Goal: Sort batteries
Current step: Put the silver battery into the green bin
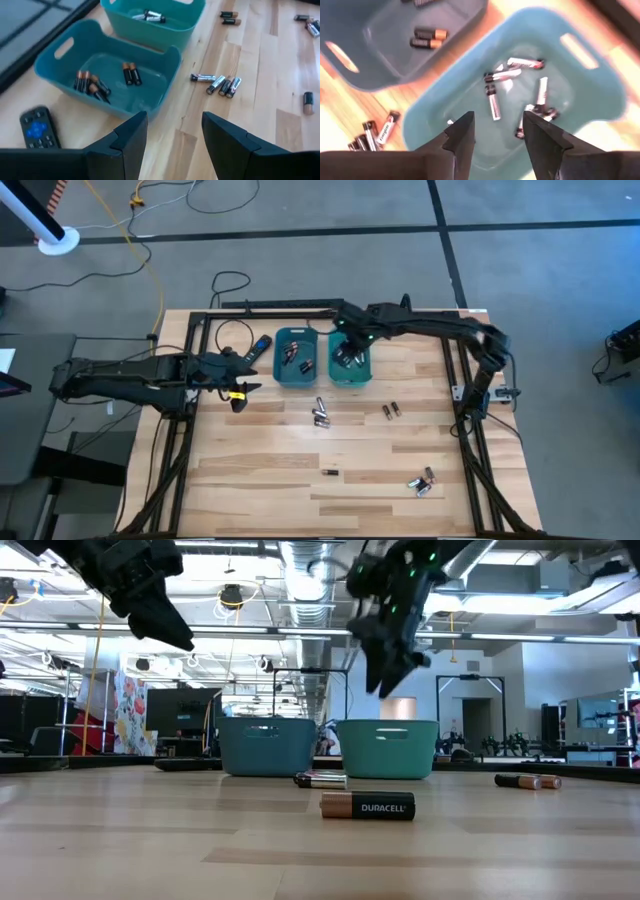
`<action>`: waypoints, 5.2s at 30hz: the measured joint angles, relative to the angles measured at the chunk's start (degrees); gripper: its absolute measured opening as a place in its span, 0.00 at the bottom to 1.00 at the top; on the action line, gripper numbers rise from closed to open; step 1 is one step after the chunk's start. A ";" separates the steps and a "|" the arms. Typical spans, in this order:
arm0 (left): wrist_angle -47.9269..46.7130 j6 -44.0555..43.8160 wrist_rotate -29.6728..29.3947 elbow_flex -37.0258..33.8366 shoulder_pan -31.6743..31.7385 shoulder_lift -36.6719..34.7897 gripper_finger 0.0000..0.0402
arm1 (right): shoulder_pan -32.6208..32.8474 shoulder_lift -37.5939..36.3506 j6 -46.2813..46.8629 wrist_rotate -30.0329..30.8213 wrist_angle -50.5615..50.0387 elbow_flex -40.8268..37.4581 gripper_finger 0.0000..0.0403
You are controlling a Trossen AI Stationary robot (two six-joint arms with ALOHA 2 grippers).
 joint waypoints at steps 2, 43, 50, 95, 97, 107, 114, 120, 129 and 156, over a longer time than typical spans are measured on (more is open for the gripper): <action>0.33 1.32 0.00 0.02 0.00 0.00 0.46 | -0.02 -2.48 0.73 1.81 -0.33 -0.04 0.43; 4.53 -44.72 -23.90 28.29 -14.36 42.59 0.34 | 16.17 -54.03 18.27 7.54 2.54 -59.31 0.41; -3.80 -60.85 -21.13 44.85 -14.34 59.38 0.34 | 18.53 -57.97 15.07 2.22 7.01 -60.54 0.41; -20.38 -80.93 -7.62 58.93 -8.02 82.90 0.34 | 21.88 -60.22 14.65 2.12 7.33 -60.57 0.41; -20.82 -80.92 -7.98 58.95 -8.02 83.12 0.34 | 21.88 -60.24 14.65 2.12 7.36 -60.57 0.41; -21.26 -78.56 -6.29 59.05 -8.26 84.00 0.19 | 21.88 -60.24 14.69 2.12 7.41 -60.57 0.41; -19.95 -76.53 -6.10 58.99 -9.50 84.02 0.10 | 21.88 -60.24 14.78 2.12 7.39 -60.57 0.41; -19.60 -77.90 -6.04 58.98 -11.57 84.08 0.10 | 21.88 -60.24 14.78 2.12 7.46 -60.57 0.41; -20.01 -75.06 -8.01 59.40 -13.05 83.18 0.10 | 21.88 -60.23 14.74 2.12 7.72 -60.57 0.41; -14.81 -30.10 4.76 75.43 9.38 79.54 0.10 | 21.88 -60.19 18.62 2.16 7.75 -60.57 0.41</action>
